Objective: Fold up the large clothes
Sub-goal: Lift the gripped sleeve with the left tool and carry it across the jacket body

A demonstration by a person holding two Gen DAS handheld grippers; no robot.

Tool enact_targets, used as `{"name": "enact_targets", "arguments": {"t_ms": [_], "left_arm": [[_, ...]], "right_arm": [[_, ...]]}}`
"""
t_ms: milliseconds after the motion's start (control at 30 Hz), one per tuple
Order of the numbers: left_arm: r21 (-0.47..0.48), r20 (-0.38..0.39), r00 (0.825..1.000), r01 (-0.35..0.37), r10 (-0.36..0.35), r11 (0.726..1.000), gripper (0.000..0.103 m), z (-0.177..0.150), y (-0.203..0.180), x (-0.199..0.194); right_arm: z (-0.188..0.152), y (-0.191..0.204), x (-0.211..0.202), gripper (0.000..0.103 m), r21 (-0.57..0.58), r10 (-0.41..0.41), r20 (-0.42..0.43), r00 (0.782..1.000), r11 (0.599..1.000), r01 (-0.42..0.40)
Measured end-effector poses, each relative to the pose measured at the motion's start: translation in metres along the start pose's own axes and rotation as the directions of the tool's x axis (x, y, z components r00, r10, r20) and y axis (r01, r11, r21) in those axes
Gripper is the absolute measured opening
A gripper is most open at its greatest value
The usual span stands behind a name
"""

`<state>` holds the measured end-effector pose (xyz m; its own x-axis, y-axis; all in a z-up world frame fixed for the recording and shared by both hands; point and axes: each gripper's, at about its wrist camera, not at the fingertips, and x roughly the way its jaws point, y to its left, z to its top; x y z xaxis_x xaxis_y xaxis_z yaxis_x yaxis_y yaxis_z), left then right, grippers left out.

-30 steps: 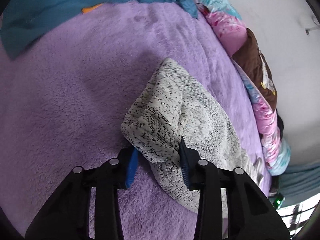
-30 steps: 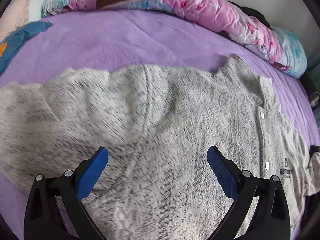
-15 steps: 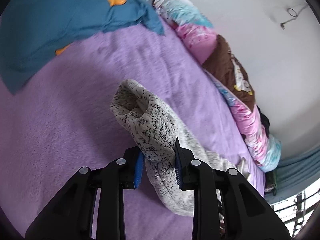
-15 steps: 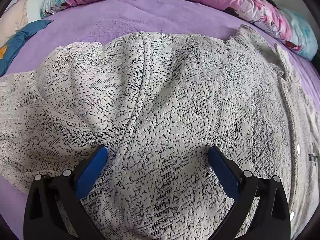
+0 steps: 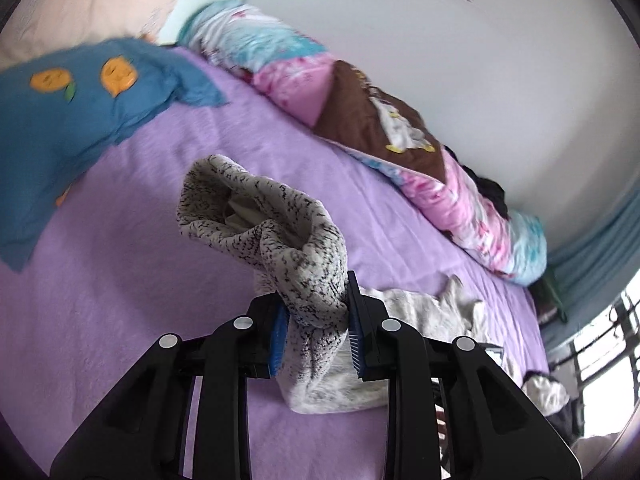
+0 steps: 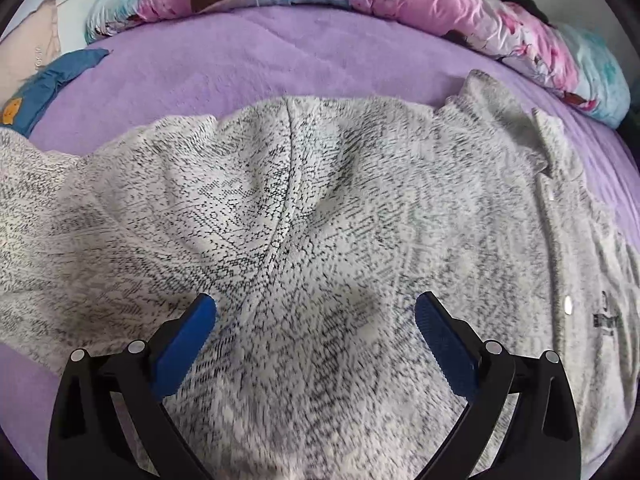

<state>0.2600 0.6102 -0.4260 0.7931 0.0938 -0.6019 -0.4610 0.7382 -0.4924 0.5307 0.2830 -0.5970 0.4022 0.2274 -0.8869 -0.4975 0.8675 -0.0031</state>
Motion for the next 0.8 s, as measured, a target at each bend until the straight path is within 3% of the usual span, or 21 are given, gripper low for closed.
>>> {"name": "enact_targets", "arguments": {"t_ms": [300, 567, 800], "left_arm": [[0.072, -0.028, 0.998, 0.062, -0.06, 0.995, 0.023, -0.014, -0.08, -0.004], [0.152, -0.042, 0.99, 0.139, -0.134, 0.979, 0.023, -0.039, -0.16, 0.005], [0.144, -0.08, 0.979, 0.196, -0.186, 0.97, 0.023, -0.068, -0.209, 0.023]], "right_arm": [[-0.014, -0.035, -0.044, 0.098, 0.003, -0.014, 0.058, 0.998, 1.0, 0.013], [-0.038, -0.113, -0.064, 0.098, 0.065, -0.074, 0.056, 0.996, 0.995, 0.071], [-0.066, -0.176, -0.079, 0.098, 0.101, -0.128, 0.05, 0.991, 0.987, 0.122]]}}
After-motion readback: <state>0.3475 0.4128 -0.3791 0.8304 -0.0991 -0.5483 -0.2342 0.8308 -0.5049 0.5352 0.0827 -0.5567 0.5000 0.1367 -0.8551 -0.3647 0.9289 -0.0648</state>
